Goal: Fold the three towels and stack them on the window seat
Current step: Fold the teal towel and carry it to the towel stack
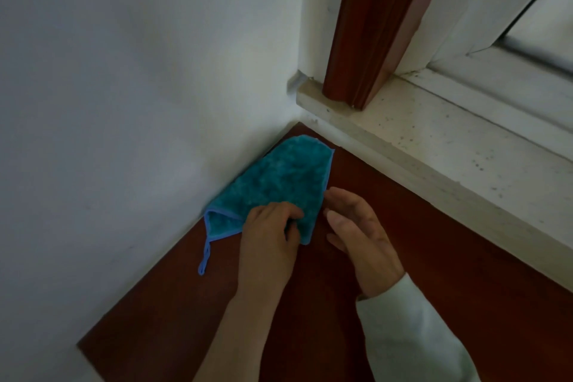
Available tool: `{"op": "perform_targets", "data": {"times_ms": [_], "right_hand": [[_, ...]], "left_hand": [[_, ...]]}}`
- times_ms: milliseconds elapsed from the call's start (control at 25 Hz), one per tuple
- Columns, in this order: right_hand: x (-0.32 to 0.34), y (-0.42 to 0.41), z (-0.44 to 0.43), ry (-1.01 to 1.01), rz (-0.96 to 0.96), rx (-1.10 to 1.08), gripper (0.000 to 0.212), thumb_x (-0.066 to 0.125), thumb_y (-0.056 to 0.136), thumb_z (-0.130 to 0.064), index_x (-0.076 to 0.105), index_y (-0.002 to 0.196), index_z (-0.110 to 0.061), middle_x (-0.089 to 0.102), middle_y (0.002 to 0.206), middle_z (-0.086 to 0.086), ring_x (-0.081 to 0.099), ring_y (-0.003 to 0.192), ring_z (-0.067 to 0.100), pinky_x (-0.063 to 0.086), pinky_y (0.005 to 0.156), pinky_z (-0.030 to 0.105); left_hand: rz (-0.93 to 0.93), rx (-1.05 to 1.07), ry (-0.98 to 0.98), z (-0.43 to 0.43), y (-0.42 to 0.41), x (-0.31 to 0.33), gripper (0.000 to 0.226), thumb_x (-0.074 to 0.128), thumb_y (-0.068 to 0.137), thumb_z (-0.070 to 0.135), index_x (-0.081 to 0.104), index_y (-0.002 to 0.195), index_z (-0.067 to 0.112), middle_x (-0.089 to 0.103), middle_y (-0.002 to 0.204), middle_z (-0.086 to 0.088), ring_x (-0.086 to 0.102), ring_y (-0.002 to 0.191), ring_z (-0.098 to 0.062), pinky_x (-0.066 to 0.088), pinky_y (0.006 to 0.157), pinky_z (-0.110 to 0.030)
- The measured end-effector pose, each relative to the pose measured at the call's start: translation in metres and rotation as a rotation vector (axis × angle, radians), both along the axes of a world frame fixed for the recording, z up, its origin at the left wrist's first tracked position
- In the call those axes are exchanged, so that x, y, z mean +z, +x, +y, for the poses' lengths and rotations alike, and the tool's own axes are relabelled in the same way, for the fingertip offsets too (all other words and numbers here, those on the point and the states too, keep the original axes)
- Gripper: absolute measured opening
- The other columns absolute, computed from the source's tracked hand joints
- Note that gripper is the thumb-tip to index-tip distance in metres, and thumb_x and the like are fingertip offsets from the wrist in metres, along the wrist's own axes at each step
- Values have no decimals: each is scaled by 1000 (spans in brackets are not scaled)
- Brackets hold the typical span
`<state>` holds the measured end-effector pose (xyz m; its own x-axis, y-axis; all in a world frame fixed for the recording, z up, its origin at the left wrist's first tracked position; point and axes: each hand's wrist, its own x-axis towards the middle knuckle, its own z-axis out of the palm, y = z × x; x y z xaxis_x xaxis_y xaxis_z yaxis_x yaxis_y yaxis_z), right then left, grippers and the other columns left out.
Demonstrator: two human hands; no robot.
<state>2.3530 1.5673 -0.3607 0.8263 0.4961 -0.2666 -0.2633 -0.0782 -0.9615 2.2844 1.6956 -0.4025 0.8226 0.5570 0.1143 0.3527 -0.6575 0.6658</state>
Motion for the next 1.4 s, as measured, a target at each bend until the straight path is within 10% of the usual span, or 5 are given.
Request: {"op": "perform_targets", "data": {"times_ms": [480, 920, 1400], "right_hand": [[29, -19, -26, 45, -14, -3, 31, 60, 93, -24, 60, 122, -36, 59, 124, -23, 57, 111, -10, 51, 79, 9], [150, -58, -72, 190, -351, 202, 47, 63, 80, -7, 60, 122, -29, 65, 117, -6, 62, 113, 17, 56, 89, 35], [308, -115, -156, 81, -725, 146, 13, 61, 90, -27, 64, 78, -26, 64, 69, -12, 59, 65, -4, 43, 60, 9]], "left_hand": [[49, 14, -78, -22, -31, 26, 28, 73, 86, 8, 72, 112, 20, 71, 108, 7, 61, 102, -14, 39, 82, -16], [-375, -186, 24, -63, -76, 219, 29, 56, 101, 14, 59, 122, 34, 61, 109, 24, 58, 102, 13, 42, 84, -3], [-722, -81, -119, -140, -172, 404, 21, 58, 100, 14, 69, 102, 31, 71, 101, 21, 66, 91, 5, 47, 75, -8]]}}
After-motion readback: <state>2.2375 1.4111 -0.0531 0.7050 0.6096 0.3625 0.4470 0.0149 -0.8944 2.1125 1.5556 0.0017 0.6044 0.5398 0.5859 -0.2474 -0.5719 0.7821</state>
